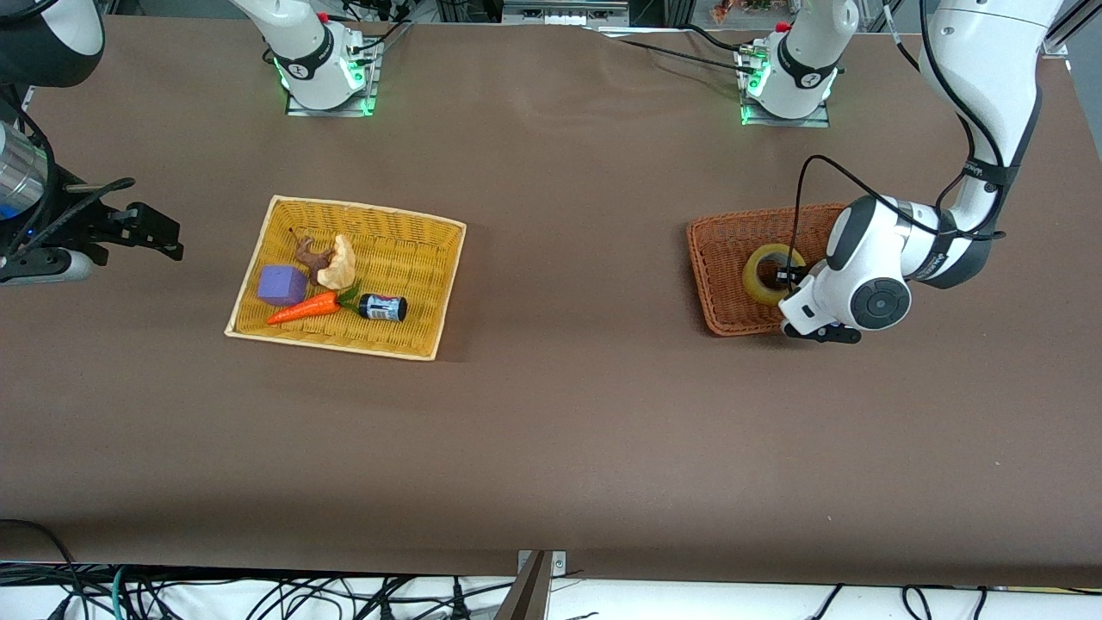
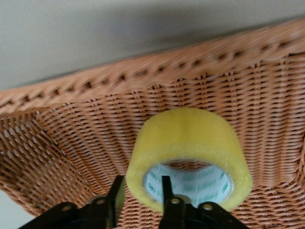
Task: Transfer tape with both arms
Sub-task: 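Carry the tape with the left gripper and drop it into the brown basket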
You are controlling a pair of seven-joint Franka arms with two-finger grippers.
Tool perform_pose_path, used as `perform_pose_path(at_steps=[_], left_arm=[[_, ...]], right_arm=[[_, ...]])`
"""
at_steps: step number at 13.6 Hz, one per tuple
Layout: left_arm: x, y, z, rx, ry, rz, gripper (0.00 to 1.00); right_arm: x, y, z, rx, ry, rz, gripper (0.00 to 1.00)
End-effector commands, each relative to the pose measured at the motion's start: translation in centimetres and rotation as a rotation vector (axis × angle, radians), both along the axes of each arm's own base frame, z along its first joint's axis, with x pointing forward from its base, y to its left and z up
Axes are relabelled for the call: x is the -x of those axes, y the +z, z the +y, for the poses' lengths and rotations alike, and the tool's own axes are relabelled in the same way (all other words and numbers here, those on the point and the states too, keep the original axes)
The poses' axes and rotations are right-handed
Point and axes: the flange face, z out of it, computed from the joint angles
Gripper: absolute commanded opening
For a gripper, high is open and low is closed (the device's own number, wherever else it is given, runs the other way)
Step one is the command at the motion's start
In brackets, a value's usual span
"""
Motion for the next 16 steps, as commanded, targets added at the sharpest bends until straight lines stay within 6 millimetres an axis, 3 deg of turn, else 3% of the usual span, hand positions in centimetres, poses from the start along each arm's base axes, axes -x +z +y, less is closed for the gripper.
perform_pose_path(at_steps=[1,3,6,8,9,11,14,16], left_arm=[[-2.9,7.6,-0.9,-0.014,-0.027,-0.001,1.0],[-5.0,15.5,-2.8,-0.013,-0.026,-0.03,1.0],[-5.6,27.0,-3.9,0.005,-0.031,-0.172,1.0],[-5.4,33.0,-3.0,0.009,-0.006,-0.288,1.0],[-4.4,35.4,-2.9,0.013,0.013,-0.343,1.0],[-4.0,36.6,0.0,0.0,0.108,-0.377,1.0],[-1.9,36.6,1.2,0.073,0.178,-0.444,1.0],[-0.1,37.9,1.7,0.09,0.186,-0.519,1.0]], right_arm=[[-0.1,0.4,-0.3,0.005,0.01,0.003,1.0],[-0.1,0.4,-0.3,0.008,0.01,0.004,1.0],[-0.1,0.3,-0.3,0.005,0.008,0.005,1.0],[-0.1,0.3,-0.3,0.008,0.009,0.004,1.0],[-0.1,0.4,-0.3,0.01,0.01,0.003,1.0],[-0.1,0.3,-0.3,0.011,0.01,0.004,1.0],[-0.2,0.4,-0.3,0.011,0.009,0.003,1.0],[-0.2,0.4,-0.3,0.011,0.01,0.003,1.0]])
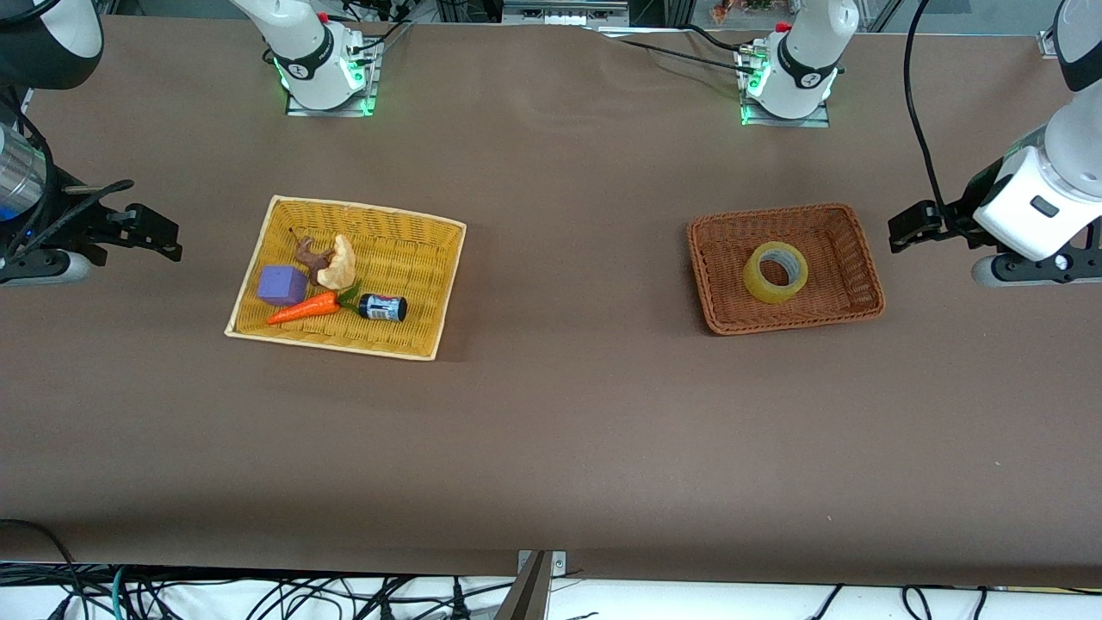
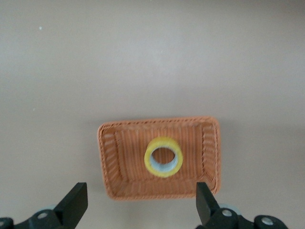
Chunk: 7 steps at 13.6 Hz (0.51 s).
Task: Transfer tape with both arms
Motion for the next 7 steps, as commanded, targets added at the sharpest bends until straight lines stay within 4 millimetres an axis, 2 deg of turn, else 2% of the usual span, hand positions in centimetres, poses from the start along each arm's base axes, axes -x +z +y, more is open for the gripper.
perform_pose_path(at_steps=[1,4,7], left_arm=[[3.3,1.4,-0.2,0.02,0.014,-0.064,1.0],[3.1,2.1,-0.8,0.021,0.009,-0.062,1.0],[4.2,2.0,-1.6,0.016,-0.005,0.01,1.0]], right_arm=[[-0.1,0.5,-0.3,0.009,0.01,0.001,1.0],[-0.1,0.5,-0.2,0.009,0.011,0.001,1.0],[0.0,0.5,-0.2,0.009,0.011,0.003,1.0]])
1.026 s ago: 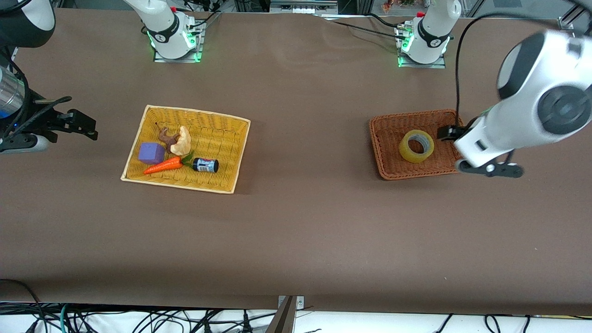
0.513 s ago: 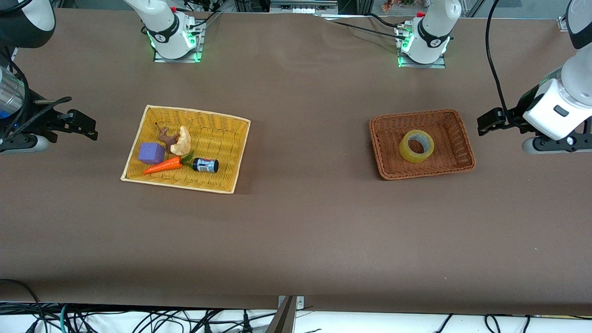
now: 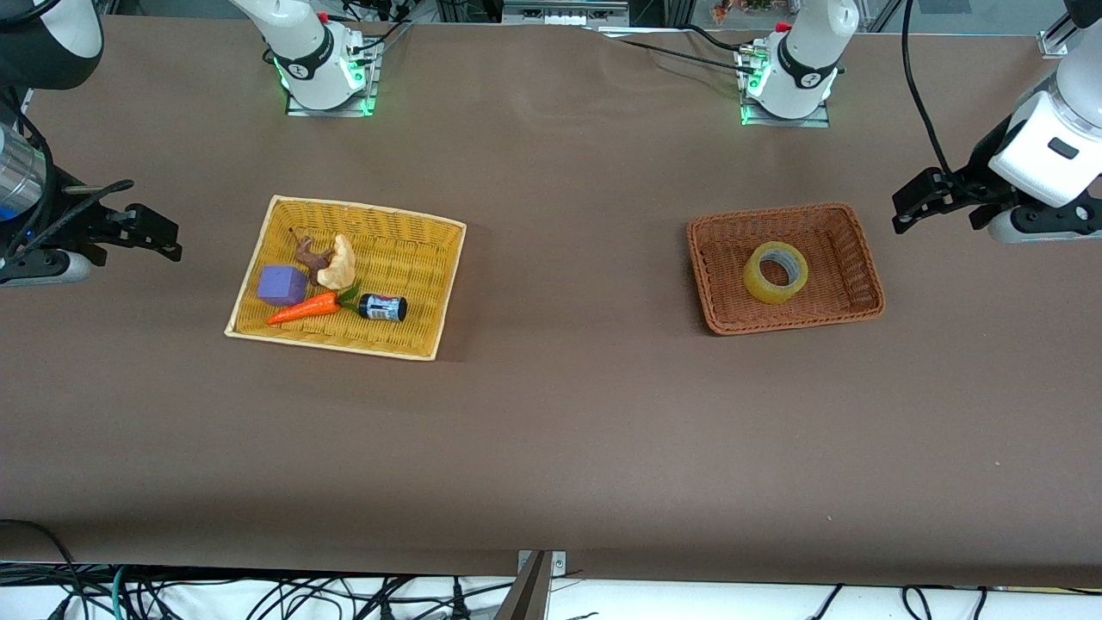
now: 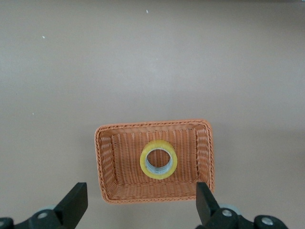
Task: Transfer tape with both arms
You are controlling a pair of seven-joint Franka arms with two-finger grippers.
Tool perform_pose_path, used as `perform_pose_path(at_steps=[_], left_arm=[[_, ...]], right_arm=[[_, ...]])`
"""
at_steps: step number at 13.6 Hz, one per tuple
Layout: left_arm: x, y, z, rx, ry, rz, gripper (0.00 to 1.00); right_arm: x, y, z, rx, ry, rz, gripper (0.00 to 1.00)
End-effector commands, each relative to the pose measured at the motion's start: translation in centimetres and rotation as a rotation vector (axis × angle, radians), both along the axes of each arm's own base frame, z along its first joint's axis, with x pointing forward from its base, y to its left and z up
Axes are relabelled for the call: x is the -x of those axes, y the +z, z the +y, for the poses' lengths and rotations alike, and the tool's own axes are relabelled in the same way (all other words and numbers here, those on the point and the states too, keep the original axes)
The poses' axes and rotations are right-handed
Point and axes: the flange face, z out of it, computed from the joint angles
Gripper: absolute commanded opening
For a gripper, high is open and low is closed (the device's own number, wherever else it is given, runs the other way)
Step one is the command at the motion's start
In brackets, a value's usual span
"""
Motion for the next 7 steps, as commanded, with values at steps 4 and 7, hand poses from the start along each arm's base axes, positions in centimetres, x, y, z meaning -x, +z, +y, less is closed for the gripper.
perform_pose_path(at_steps=[4,7], left_arm=[[1.26,0.26,-0.28,0.004,-0.004,0.06,1.0],[1.28,0.26,-0.46,0.005,-0.007,0.06,1.0]], right_arm=[[-0.03,0.52,-0.05,0.009,0.013,0.003,1.0],[-0.03,0.52,-0.05,0.009,0.014,0.003,1.0]])
